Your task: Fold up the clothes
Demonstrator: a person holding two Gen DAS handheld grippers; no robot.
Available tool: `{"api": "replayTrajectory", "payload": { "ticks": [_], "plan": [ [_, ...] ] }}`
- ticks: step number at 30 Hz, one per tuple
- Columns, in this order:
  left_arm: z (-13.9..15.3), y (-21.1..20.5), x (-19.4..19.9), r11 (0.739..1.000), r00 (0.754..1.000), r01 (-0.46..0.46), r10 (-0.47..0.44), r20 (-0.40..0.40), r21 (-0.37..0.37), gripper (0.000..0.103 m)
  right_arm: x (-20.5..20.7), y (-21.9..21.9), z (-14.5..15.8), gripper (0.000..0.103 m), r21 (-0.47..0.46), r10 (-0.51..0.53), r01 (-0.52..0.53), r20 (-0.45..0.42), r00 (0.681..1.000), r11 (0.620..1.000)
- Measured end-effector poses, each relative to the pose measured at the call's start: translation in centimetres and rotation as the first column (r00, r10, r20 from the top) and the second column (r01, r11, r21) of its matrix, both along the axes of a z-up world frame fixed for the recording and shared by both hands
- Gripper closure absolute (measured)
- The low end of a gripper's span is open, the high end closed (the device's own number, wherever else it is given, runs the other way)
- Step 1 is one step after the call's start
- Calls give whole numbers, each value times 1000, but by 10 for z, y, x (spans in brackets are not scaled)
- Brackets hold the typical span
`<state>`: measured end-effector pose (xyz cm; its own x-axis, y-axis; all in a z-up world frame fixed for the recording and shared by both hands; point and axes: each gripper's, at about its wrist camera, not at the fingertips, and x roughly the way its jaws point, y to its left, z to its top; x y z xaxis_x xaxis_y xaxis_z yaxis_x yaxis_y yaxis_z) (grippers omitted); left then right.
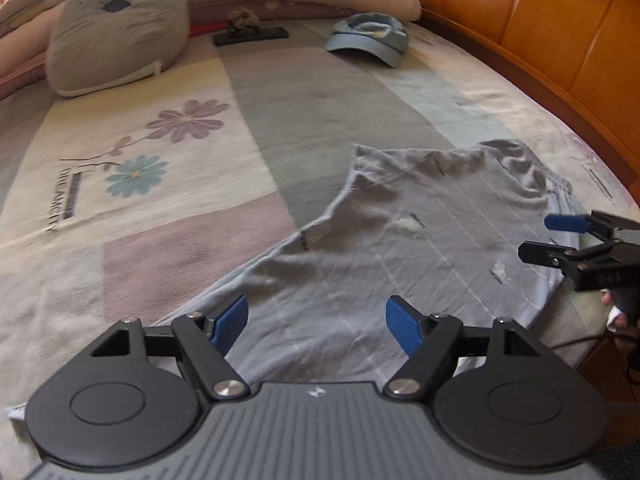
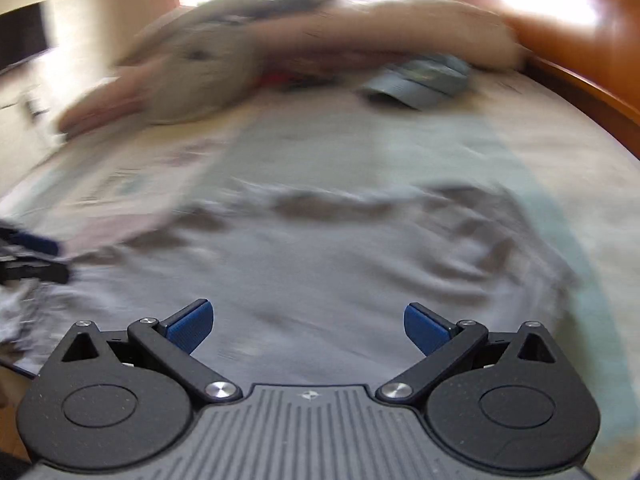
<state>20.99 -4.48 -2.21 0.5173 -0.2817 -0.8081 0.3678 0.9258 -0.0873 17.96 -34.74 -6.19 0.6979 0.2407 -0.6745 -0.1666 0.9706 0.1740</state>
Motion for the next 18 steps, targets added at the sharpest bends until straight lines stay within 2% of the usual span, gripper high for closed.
{"api": "replayTrajectory", "payload": {
  "ticks": [1,3,6,9,12,18],
  "plan": [
    [0,-3,0,1000,1000,19,-19,1,-2,26,0,-10,-7,0,8,-33,33,-42,999,999],
    [-2,-7,2,999,999,38,-38,-1,13,23,-12,-20,-9,0,51,-39,40,-15,999,998],
    [-5,-13,7,998,998,59,-58,-8,28,23,-20,-23,-7,0,49,-50,51,-28,998,997],
    [-7,-18,11,996,997,81,-81,-18,21,23,-15,-20,3,0,35,-89,90,-25,996,995],
    [-12,-24,13,995,994,100,-100,-42,11,23,-5,-19,11,0,57,-84,84,-3,996,995],
    [-35,-33,14,992,987,122,-118,-108,32,22,8,-21,-6,0,66,-117,122,-74,990,990]
  ]
}}
